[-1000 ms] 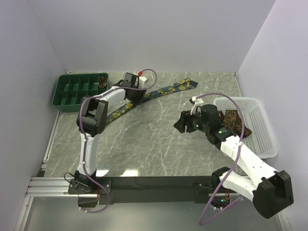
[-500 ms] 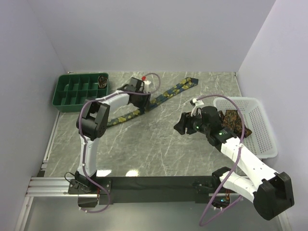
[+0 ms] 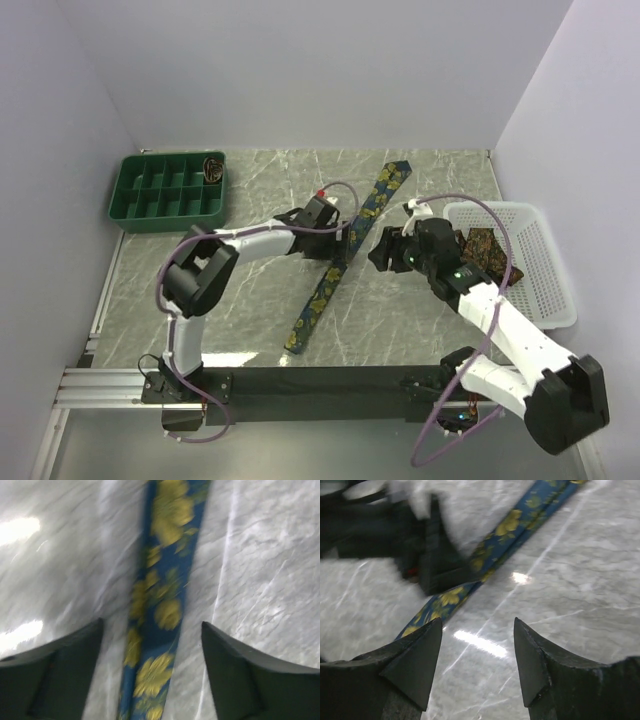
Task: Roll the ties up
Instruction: Flatten the tie
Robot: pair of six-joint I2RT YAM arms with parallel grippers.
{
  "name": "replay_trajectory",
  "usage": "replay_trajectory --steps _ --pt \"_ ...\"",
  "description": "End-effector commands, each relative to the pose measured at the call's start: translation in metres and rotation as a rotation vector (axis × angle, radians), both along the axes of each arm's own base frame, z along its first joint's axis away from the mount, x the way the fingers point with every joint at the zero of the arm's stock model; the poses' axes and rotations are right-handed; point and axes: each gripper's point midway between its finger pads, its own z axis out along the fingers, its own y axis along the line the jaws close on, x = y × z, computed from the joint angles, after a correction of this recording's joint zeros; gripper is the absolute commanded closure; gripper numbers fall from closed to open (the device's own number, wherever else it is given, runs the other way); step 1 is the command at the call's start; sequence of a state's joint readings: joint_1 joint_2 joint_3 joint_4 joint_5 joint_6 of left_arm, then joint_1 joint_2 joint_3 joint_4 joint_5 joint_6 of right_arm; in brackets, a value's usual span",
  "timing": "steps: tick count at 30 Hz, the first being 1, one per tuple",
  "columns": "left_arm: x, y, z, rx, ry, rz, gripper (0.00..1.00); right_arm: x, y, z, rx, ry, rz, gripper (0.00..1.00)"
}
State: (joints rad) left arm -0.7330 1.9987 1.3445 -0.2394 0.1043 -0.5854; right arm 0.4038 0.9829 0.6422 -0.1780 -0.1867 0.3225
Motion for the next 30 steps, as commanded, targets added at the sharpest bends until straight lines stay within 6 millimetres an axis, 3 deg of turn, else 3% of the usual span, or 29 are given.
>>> replay_trajectory --steps 1,3,4,6,7,8,9,10,12,13,14,16,18,19,25,30 --pt "-0.011 0.04 0.006 0.066 0.047 0.163 0.08 0.034 -0.011 0.015 -0.01 -0.017 -0.119 0.35" --pt "-0.01 0.055 0.025 0.053 -0.004 0.211 0.03 0.048 -0.015 0.01 -0.018 -0.001 -0.159 0.38" --pt "-0.011 0.059 0.045 0.02 -0.035 0.222 0.03 0.056 -0.015 0.016 -0.014 -0.012 -0.168 0.41" --pt "-0.024 0.073 0.045 0.019 -0.034 0.244 0.04 0.069 -0.013 0.005 -0.027 0.024 -0.174 0.44" --pt "-0.03 0.076 0.058 -0.012 -0.05 0.242 0.04 0.077 -0.01 0.012 -0.022 0.015 -0.174 0.47" --pt "-0.043 0.085 0.048 -0.001 -0.023 0.244 0.04 0.082 -0.008 0.011 -0.021 0.022 -0.171 0.48" --pt "-0.052 0.087 0.048 -0.015 -0.007 0.234 0.04 0.084 -0.002 -0.001 -0.02 0.064 -0.151 0.5" --pt "-0.06 0.09 0.058 -0.048 -0.013 0.24 0.04 0.087 0.002 0.001 -0.009 0.072 -0.141 0.53" --pt "-0.084 0.1 0.045 -0.057 0.038 0.228 0.05 0.087 0.01 -0.012 0.003 0.115 -0.113 0.56" --pt "-0.091 0.102 0.055 -0.095 0.03 0.225 0.05 0.081 0.019 -0.018 0.03 0.147 -0.069 0.59" --pt "-0.105 0.109 0.044 -0.093 0.066 0.232 0.06 0.078 0.022 -0.023 0.034 0.171 -0.055 0.6" --pt "-0.118 0.112 0.052 -0.137 0.074 0.234 0.07 0.067 0.033 -0.038 0.022 0.221 -0.015 0.62" --pt "-0.132 0.119 0.046 -0.152 0.097 0.235 0.05 0.056 0.047 -0.044 0.018 0.239 0.039 0.63" --pt "-0.133 0.124 0.056 -0.182 0.07 0.252 0.05 0.042 0.062 -0.048 0.013 0.25 0.094 0.64" --pt "-0.144 0.16 0.04 -0.258 0.114 0.394 0.12 -0.011 0.108 -0.07 -0.018 0.333 0.224 0.66" --pt "-0.153 0.16 0.039 -0.333 0.155 0.399 0.14 -0.025 0.123 -0.091 -0.022 0.417 0.204 0.69"
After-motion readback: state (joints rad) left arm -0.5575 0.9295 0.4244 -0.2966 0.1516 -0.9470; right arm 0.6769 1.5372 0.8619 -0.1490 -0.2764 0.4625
